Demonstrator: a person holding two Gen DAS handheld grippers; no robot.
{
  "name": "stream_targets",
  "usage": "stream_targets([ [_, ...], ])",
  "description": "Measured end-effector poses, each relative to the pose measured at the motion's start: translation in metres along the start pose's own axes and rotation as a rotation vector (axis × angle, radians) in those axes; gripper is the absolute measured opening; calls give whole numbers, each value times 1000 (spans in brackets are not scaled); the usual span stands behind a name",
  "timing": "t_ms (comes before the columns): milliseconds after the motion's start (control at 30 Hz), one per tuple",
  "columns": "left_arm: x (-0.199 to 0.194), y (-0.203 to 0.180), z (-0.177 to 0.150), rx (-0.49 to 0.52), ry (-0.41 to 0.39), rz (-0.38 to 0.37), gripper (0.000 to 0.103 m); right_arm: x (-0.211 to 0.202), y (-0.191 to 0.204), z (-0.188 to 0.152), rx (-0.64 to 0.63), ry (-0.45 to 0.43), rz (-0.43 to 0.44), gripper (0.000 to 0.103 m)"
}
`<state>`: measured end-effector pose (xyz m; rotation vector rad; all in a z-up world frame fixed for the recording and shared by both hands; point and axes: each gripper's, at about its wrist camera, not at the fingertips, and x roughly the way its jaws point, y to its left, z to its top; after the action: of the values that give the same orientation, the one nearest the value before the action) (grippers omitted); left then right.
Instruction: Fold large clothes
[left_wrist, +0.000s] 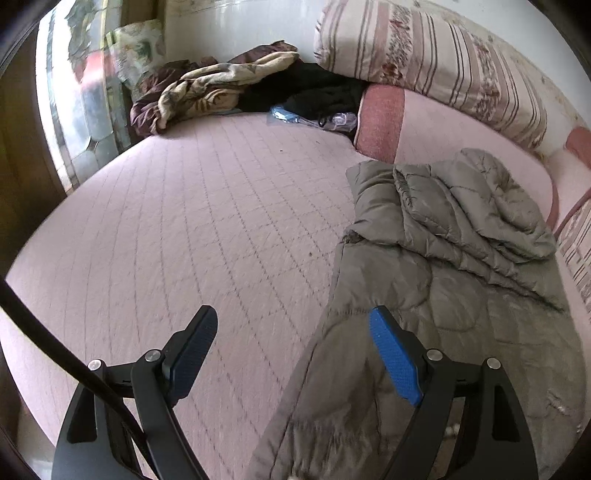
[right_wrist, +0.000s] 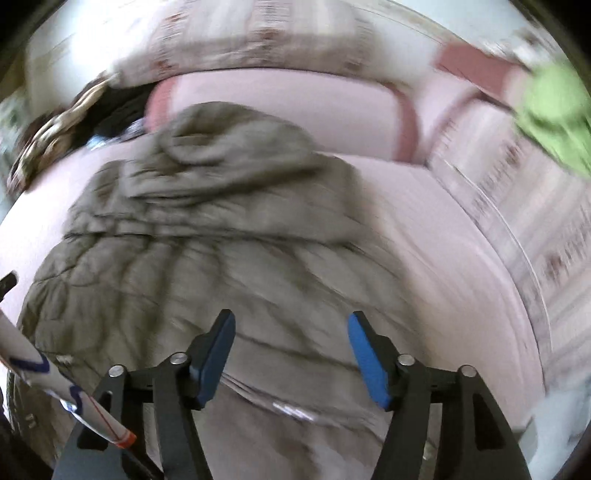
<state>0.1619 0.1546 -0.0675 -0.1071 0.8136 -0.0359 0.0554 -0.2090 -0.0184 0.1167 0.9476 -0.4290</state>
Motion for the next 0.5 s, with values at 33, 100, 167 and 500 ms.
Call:
stream_targets([
  [33,-5,4,-5,-22,-2,-12,84,-4,-17,-7,36,3,-3,69],
  [100,-12,8,-13,-42,1,-25,84,-13,-56,-23,123,11,-7,72],
  [167,-18,10,-23,-40,6,-12,84,-20,-91,-39,209,18,-7,74],
  [500,-32,44,-82,-132,131,47,84,-5,-184,-101,480,39,45,81],
])
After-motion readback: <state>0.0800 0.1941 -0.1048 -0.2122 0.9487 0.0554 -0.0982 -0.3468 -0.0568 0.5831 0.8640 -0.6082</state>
